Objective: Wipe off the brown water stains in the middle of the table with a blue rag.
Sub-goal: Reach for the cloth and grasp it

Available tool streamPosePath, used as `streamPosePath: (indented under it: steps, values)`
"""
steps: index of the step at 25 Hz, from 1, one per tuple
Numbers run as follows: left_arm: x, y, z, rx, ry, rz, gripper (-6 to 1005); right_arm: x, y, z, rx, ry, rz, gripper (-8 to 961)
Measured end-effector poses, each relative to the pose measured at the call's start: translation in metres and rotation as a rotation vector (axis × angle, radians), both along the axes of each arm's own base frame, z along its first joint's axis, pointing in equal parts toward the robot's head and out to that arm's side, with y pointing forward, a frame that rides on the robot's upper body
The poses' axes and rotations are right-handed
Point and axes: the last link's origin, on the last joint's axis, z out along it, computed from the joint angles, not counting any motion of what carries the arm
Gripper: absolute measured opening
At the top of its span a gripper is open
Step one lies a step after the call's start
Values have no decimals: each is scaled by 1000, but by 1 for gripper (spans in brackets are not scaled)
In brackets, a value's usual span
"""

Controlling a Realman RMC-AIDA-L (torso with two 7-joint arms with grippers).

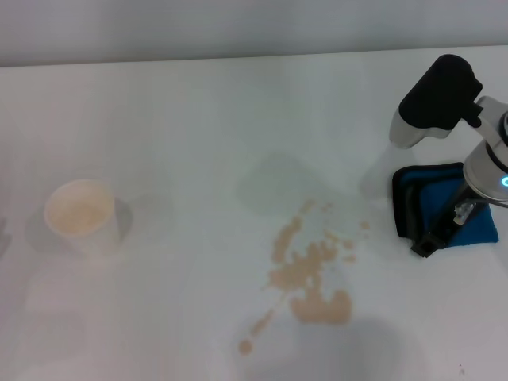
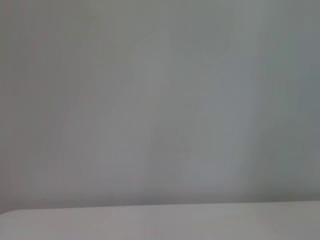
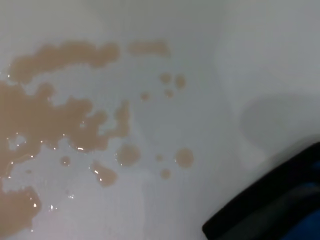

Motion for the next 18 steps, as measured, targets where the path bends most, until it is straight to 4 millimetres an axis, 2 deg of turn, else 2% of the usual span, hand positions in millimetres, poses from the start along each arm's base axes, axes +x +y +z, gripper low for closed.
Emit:
streamPosePath:
  steps: [5,18]
  values:
    - [0,0,0,0,1,0,877,0,0,-1,3,-2,2,574]
    - [-1,-1,0,-1,0,3,877,-2,5,0,30,6,10,431]
